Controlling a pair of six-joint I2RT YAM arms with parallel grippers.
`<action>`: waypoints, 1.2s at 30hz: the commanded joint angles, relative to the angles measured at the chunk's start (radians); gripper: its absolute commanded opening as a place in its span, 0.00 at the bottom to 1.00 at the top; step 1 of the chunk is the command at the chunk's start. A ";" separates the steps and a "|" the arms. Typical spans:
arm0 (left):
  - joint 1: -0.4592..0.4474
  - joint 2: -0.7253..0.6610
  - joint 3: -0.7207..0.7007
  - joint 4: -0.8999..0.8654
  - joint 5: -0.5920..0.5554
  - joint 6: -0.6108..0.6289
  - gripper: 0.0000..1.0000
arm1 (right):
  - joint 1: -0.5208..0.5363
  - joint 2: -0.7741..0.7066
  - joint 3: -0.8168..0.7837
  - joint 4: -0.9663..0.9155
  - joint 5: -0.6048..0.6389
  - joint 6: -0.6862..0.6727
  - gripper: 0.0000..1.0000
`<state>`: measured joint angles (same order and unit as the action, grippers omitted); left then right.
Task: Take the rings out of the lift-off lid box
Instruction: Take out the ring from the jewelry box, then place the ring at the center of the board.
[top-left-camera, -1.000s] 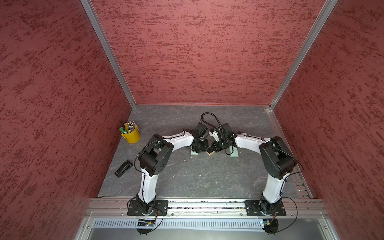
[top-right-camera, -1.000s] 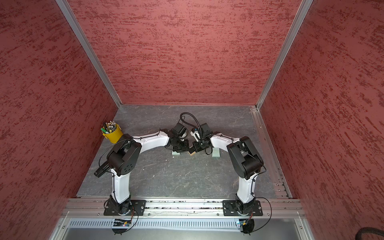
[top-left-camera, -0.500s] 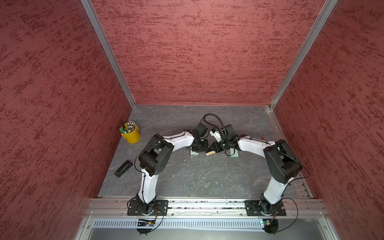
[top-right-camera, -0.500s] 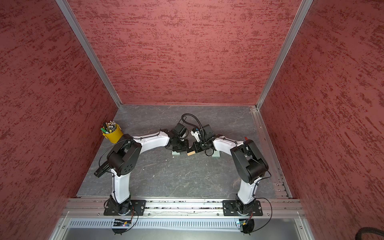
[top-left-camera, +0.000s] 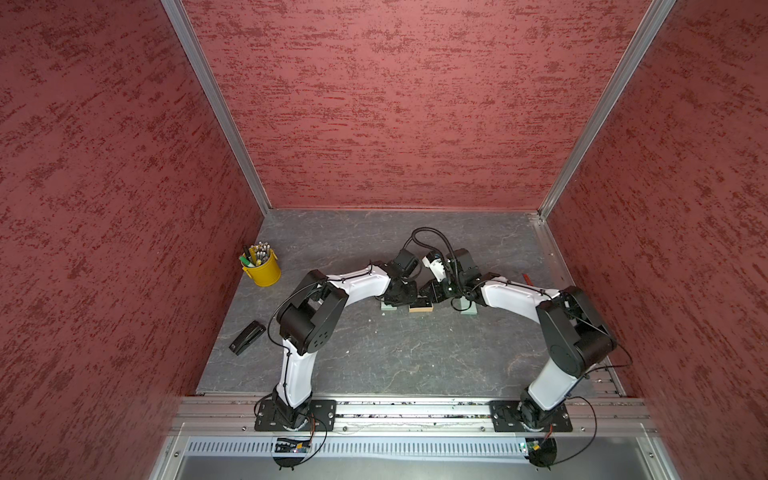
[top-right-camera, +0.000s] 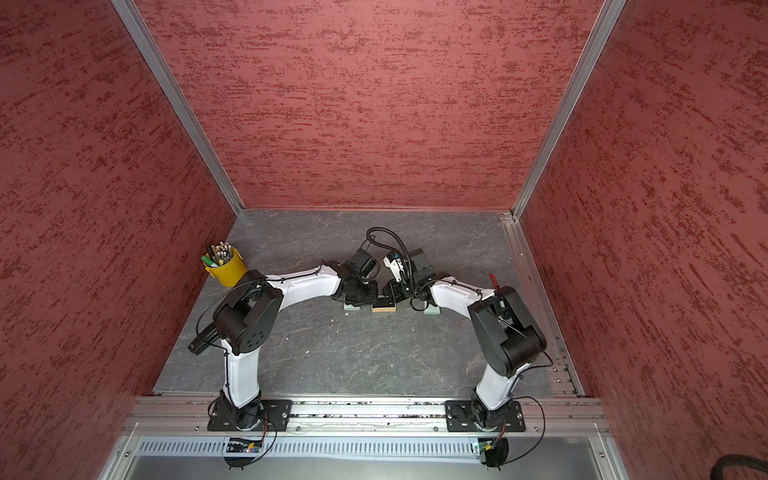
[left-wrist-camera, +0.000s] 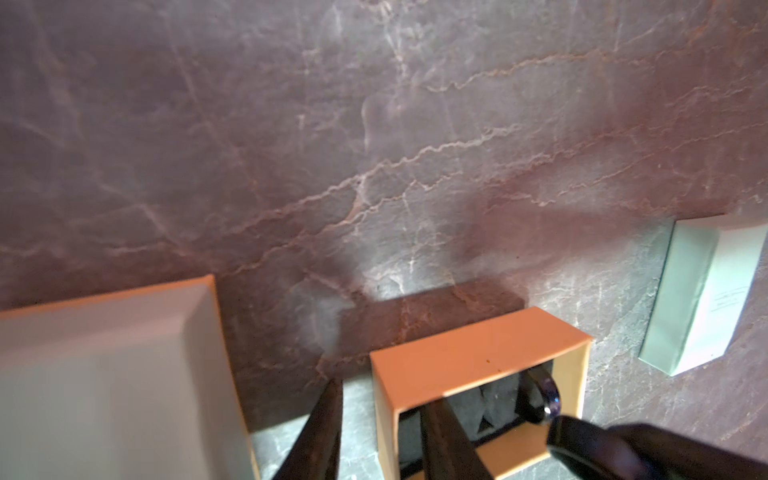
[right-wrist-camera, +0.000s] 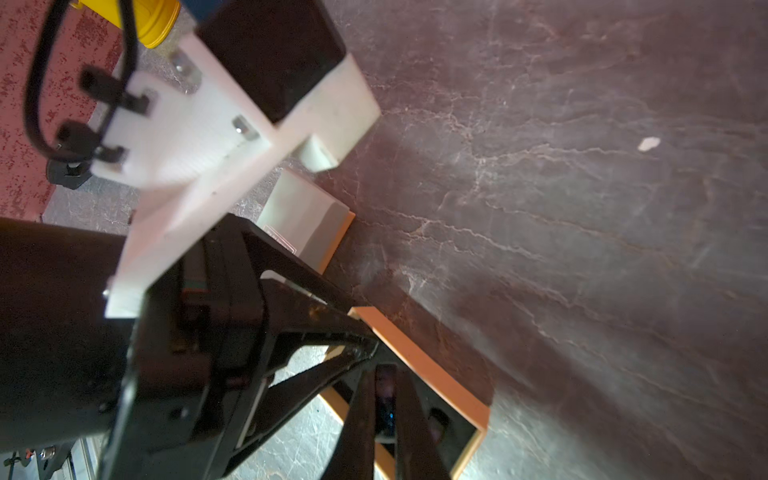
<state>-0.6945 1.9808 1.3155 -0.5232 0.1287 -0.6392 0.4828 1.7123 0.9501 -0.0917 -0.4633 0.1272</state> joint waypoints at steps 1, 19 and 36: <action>-0.006 -0.025 -0.019 -0.012 -0.040 -0.020 0.33 | 0.001 -0.040 0.001 0.045 0.017 0.021 0.00; -0.047 -0.046 -0.071 0.062 -0.046 -0.183 0.33 | -0.148 0.164 0.133 0.023 -0.024 0.091 0.00; -0.059 -0.043 -0.058 0.048 -0.059 -0.177 0.34 | -0.180 0.260 0.188 0.003 -0.076 0.079 0.06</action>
<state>-0.7479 1.9446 1.2564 -0.4713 0.0795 -0.8150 0.3107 1.9583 1.1072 -0.0792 -0.5385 0.2192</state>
